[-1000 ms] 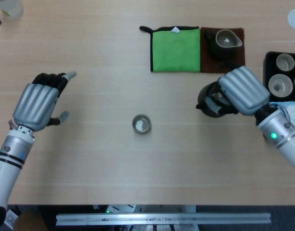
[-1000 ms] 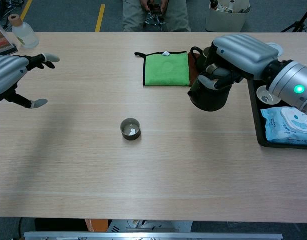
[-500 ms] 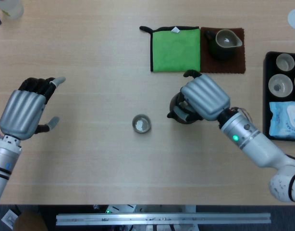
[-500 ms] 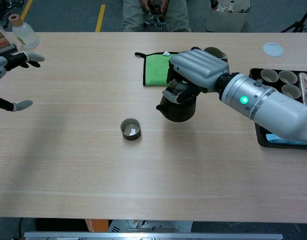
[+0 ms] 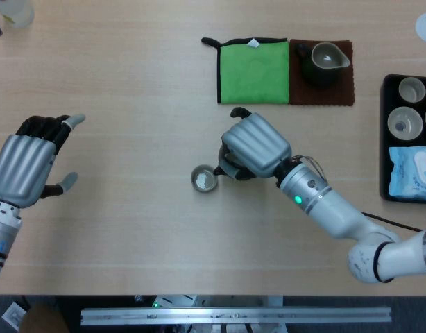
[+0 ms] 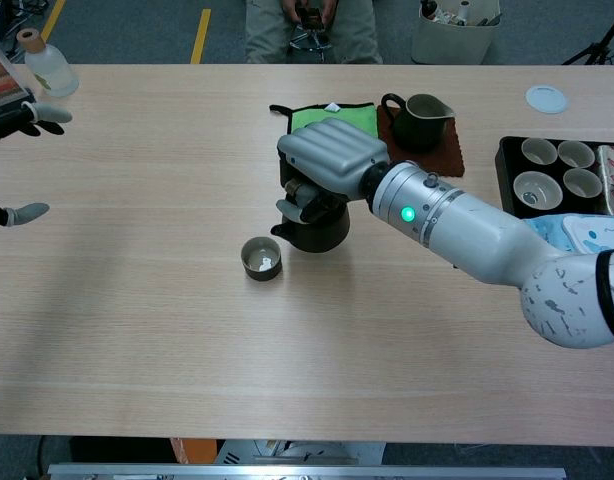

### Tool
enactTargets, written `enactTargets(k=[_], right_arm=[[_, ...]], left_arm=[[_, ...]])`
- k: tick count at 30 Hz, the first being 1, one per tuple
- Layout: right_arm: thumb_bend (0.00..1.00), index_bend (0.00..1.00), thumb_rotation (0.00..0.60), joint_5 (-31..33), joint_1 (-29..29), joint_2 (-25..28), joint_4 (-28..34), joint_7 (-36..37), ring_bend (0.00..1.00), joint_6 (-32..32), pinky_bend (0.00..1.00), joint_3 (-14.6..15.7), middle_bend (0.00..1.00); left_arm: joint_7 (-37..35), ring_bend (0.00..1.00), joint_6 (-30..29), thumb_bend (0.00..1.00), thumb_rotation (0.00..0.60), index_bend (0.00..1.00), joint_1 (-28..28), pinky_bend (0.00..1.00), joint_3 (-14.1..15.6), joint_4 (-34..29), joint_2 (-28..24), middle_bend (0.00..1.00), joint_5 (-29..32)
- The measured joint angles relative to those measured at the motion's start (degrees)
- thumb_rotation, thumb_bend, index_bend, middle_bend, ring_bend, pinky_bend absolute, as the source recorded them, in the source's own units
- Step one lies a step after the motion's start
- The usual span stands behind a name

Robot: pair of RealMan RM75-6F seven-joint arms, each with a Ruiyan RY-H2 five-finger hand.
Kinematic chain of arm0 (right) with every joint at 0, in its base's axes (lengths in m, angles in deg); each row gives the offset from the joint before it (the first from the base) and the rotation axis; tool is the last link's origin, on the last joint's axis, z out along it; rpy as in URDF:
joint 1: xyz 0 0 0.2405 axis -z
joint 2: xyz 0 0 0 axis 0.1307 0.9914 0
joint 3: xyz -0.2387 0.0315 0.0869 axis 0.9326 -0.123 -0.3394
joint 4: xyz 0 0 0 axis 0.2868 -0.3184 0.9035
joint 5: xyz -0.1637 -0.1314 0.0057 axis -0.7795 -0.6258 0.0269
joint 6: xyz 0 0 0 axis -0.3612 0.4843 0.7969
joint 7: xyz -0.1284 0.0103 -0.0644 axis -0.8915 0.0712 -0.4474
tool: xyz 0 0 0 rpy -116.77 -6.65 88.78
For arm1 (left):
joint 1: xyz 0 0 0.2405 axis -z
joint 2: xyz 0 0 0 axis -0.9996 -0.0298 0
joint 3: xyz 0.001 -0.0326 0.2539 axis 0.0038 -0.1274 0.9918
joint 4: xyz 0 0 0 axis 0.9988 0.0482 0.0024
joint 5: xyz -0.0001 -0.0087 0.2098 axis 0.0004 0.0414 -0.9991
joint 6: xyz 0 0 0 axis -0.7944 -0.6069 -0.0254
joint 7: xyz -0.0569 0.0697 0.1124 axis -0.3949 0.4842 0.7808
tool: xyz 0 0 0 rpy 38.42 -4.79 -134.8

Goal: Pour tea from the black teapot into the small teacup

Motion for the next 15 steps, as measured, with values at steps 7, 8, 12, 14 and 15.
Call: enactTargets(k=[7,8,12,14,15], right_arm=[[0.40,1.00,0.516,2.4,-3.3,-1.4,-1.3,-3.9,0.97,0.9,0.24,-0.2,1.00],[0.40,1.00,0.516,2.8,-3.7,-1.5,-1.5,-4.4,0.97,0.9,0.24,-0.2,1.00],[0.40,1.00,0.515,4.1,-5.4,-1.7,-1.8,-6.7,0.97,1.2,0.24,-0.1,1.00],[0.40,1.00,0.515,4.9,-6.1,-1.7,-2.0,-7.8,0.97,1.2,0.24,0.1,1.00],[0.40,1.00,0.515,5.3,-6.4,-1.7,-2.0,-8.2,0.97,1.2,0.24,0.2,1.00]], left_arm=[[0.4,0.21,0.2,0.25,0.600,0.13,-0.5,0.18,-0.6,-0.8,-0.1,0.20,-0.7],[0.4,0.21,0.2,0.25,0.600,0.13,-0.5,0.18,-0.6,-0.9,-0.1,0.20,-0.7],[0.7,0.21,0.2,0.25,0.600,0.13,-0.9,0.18,-0.8,-1.3,-0.2,0.20,-1.0],[0.8,0.21,0.3,0.25,0.600,0.13,-1.0,0.18,-1.0,-1.3,-0.2,0.20,-1.1],[0.8,0.21,0.4,0.25,0.600,0.13,-1.0,0.18,-1.0,-1.3,-0.1,0.20,-1.1]])
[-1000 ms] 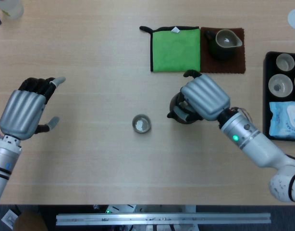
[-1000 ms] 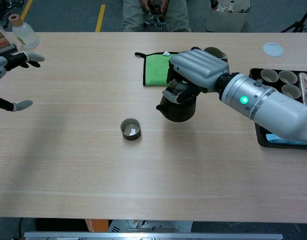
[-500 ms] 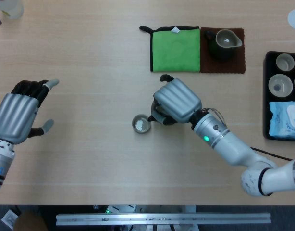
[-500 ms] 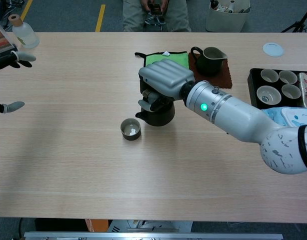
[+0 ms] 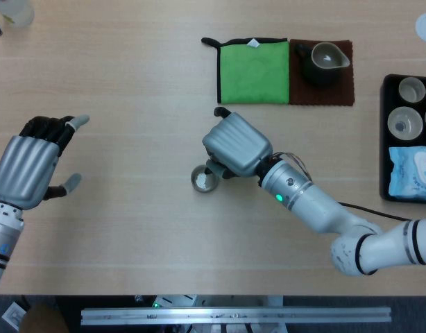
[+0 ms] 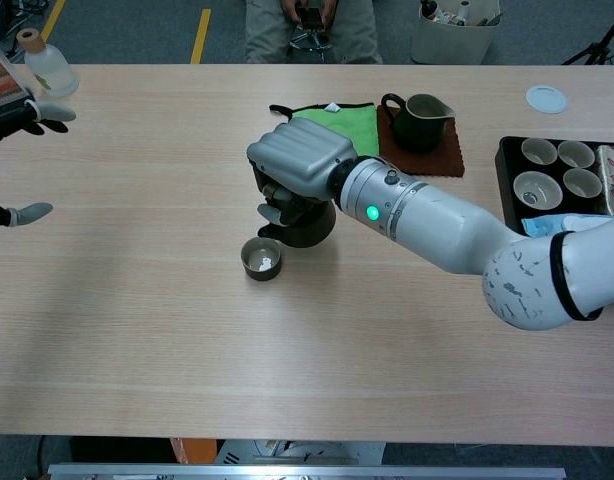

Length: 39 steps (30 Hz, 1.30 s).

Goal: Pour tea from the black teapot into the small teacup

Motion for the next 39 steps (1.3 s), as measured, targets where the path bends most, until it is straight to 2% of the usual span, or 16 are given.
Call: enactTargets(k=[22,39], right_arm=[[0.40,1.00,0.519,6.9,-7.5,-0.3,0.6,-10.6,0.97,-1.0,0.24,2.6,1.00],[0.40,1.00,0.521,10.1,-10.5,0.8,1.8,-14.1,0.97,-3.4,0.24,4.5,1.00]], left_arm=[[-0.4,0.21,-0.3,0.25,0.600,0.13,-1.5,0.18,-1.2,-0.2,0.6,0.20,-0.6],[-0.4,0.21,0.1,0.25,0.600,0.13,-2.0,0.18,-1.7,-0.2,0.9,0.20,-1.1]])
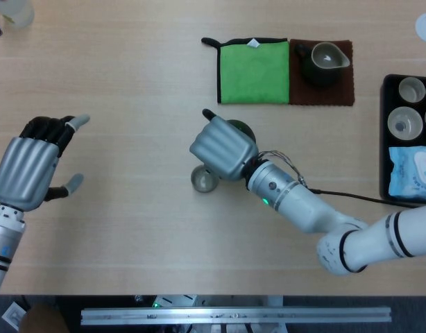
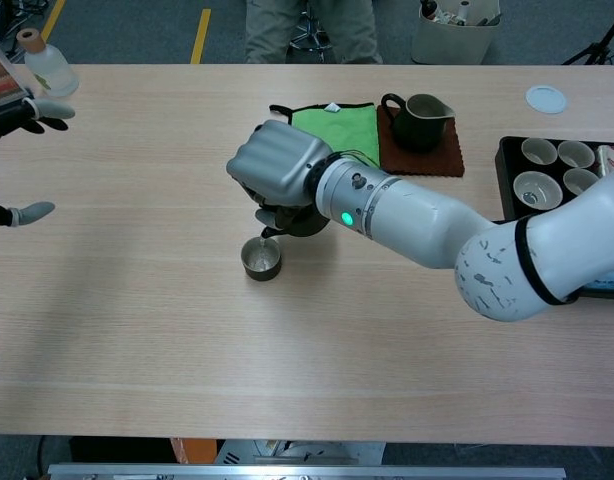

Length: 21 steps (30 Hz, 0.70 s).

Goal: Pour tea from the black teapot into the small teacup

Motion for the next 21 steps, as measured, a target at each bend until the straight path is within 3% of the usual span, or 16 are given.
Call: enactTargets(k=[21], right_arm=[[0.40,1.00,0.529,1.7,-1.4,0.4,0.8,-1.4,0.97,-2.0,0.24,1.7,1.00]], left_arm=[[0.5,0.21,0.4,0.25,0.600,0.13,-0.2,0.17,-0.5,-0.2,0.4,0.20,-0.2]])
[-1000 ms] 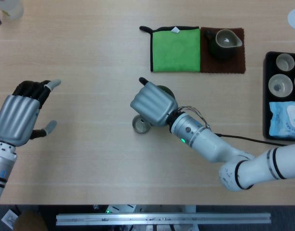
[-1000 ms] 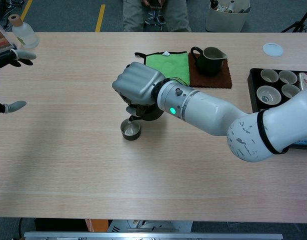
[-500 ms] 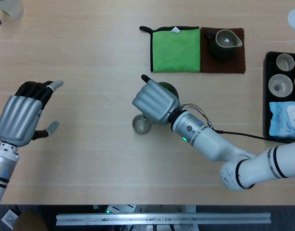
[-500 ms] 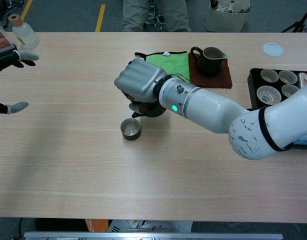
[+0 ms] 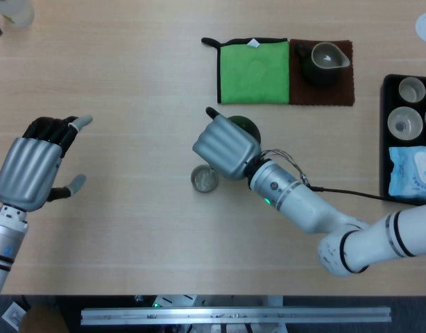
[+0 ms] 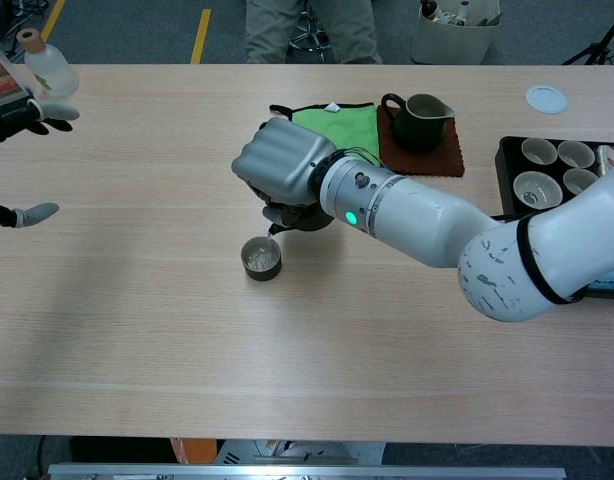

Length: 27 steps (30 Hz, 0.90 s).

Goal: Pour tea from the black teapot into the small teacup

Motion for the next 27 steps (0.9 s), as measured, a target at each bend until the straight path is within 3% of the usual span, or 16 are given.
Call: enactTargets(k=[12,27], right_arm=[[0.40,1.00,0.537,-1.8,0.8,-1.1,-0.4,2.9,0.97,-0.7,0.24,0.1,1.00],[0.39,1.00,0.568,-7.1,6.1,-2.8,-2.6,12.1,0.97,-3.2,0.24,0.3,1.00]], left_arm=[[-0.2,0.21,0.5,0.25,0.600,0.13,-0.1,0.17,-0.1,0.3,0.0,0.20,0.4],[0.1,0.21,1.1,0.25,0.600,0.13,0.1,0.17,-0.4,0.1,0.3,0.20,0.5]])
